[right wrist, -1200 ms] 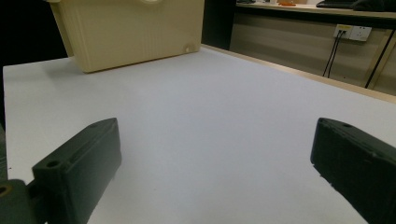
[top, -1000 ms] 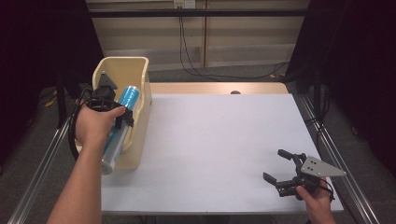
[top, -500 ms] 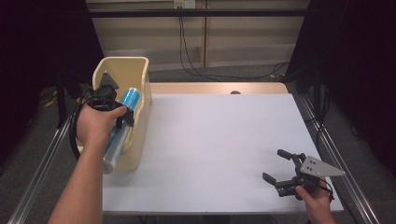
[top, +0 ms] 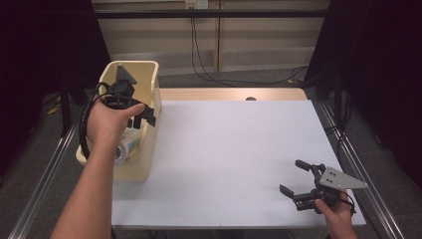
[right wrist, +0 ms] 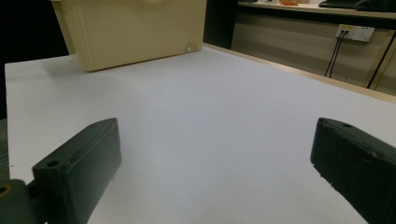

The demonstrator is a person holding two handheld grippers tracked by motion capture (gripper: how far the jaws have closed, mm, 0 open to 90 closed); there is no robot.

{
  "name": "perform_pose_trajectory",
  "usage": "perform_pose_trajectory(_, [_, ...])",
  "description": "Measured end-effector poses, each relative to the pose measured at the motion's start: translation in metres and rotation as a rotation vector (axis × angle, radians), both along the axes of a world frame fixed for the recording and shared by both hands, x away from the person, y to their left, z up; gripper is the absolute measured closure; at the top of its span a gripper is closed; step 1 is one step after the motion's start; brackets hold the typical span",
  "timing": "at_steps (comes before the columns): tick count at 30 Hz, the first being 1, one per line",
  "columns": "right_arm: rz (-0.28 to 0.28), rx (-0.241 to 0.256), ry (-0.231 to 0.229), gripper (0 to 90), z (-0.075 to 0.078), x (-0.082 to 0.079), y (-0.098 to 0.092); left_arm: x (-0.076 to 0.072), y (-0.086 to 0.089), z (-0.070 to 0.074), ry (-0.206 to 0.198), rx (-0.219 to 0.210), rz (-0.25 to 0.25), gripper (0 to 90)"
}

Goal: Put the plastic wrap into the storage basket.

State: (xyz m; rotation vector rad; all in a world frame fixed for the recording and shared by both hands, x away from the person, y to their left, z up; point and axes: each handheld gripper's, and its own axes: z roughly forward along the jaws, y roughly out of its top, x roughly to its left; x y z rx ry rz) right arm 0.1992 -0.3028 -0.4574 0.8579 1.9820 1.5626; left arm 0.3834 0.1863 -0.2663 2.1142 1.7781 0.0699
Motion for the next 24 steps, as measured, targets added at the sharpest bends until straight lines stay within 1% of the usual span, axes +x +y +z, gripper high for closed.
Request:
perform_pose_trajectory(1, [-0.005, 0.0, -0.006, 1.3, 0.0, 0.0, 0.0, 0.0, -0.002, 0.0, -0.009, 0.002, -0.002, 26.4])
perform_pose_trajectory(2, [-0.008, 0.0, -0.004, 1.3, 0.0, 0.0, -0.001, 0.0, -0.002, 0.0, -0.009, 0.002, -0.002, 26.1])
perform_pose_trajectory(3, [-0.009, 0.007, -0.004, 1.3, 0.0, 0.001, -0.001, 0.0, -0.006, 0.002, -0.025, -0.007, -0.016, 26.0])
perform_pose_trajectory(4, [-0.009, 0.009, -0.003, 1.3, 0.0, 0.001, -0.001, -0.001, -0.008, 0.002, -0.034, -0.014, -0.02, 25.7])
perform_pose_trajectory(6, [-0.01, 0.007, -0.006, 1.3, 0.0, 0.001, -0.001, -0.001, -0.01, 0.002, -0.038, -0.017, -0.024, 25.1])
perform_pose_trajectory(7, [-0.01, 0.001, -0.004, 1.3, 0.0, 0.0, -0.001, -0.002, -0.014, 0.002, -0.035, -0.024, -0.038, 24.8])
perform_pose_trajectory(9, [-0.005, 0.002, -0.008, 1.3, 0.0, 0.0, 0.0, -0.002, -0.017, 0.001, -0.046, -0.023, -0.045, 23.9])
perform_pose_trajectory(11, [-0.005, 0.003, -0.008, 1.3, 0.0, 0.0, 0.0, -0.002, -0.019, 0.001, -0.048, -0.029, -0.044, 23.5])
perform_pose_trajectory(13, [-0.007, 0.004, -0.008, 1.3, 0.0, 0.0, -0.001, -0.003, -0.023, 0.001, -0.045, -0.029, -0.057, 23.3])
perform_pose_trajectory(15, [-0.01, 0.008, -0.006, 1.3, 0.0, 0.0, -0.001, -0.004, -0.029, 0.002, -0.053, -0.028, -0.077, 22.2])
perform_pose_trajectory(19, [-0.006, 0.004, -0.008, 1.3, 0.0, 0.0, -0.001, -0.004, -0.034, 0.003, -0.056, -0.03, -0.091, 21.7])
perform_pose_trajectory(22, [-0.007, 0.004, -0.008, 1.3, 0.0, 0.0, -0.001, -0.005, -0.043, 0.001, -0.052, -0.036, -0.112, 20.8])
perform_pose_trajectory(24, [-0.007, 0.003, -0.008, 1.3, 0.0, 0.0, -0.001, -0.005, -0.045, 0.0, -0.051, -0.038, -0.115, 20.3])
